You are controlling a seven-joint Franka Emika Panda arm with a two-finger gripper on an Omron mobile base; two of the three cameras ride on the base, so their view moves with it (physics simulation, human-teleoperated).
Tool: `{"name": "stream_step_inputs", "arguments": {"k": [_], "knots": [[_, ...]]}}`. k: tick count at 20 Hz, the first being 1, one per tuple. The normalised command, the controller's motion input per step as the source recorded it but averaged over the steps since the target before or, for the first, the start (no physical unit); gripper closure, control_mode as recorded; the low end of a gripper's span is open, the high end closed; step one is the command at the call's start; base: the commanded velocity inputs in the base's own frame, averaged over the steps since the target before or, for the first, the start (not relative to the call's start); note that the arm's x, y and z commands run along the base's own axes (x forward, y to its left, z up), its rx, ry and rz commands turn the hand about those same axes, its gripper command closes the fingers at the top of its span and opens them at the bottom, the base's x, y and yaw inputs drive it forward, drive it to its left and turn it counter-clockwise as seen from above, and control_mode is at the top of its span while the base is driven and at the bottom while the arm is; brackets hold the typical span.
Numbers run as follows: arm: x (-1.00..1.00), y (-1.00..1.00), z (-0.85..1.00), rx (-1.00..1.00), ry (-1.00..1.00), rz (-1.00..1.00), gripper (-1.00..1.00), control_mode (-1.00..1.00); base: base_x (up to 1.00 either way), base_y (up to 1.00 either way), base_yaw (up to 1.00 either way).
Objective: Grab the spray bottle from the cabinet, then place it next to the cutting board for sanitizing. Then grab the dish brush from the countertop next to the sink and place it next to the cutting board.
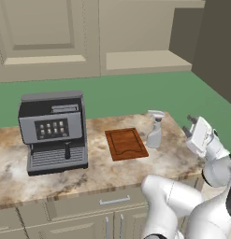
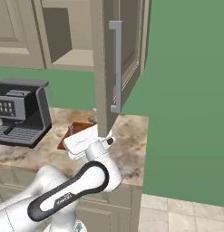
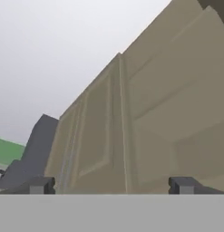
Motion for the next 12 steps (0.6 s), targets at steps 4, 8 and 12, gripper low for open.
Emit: {"name": "stream_step_inputs", "arguments": {"k": [4, 8, 12], "knots": [[-0.81, 0.27, 1.0, 0.0, 0.2, -0.12, -1.0, -1.0, 0.0, 0.0, 0.0], [-0.72, 0.41, 1.0, 0.0, 0.26, -0.18, -1.0, -1.0, 0.0, 0.0, 0.0], [-0.35, 0.27, 1.0, 0.0, 0.27, -0.22, -1.0, -1.0, 0.0, 0.0, 0.0]]}}
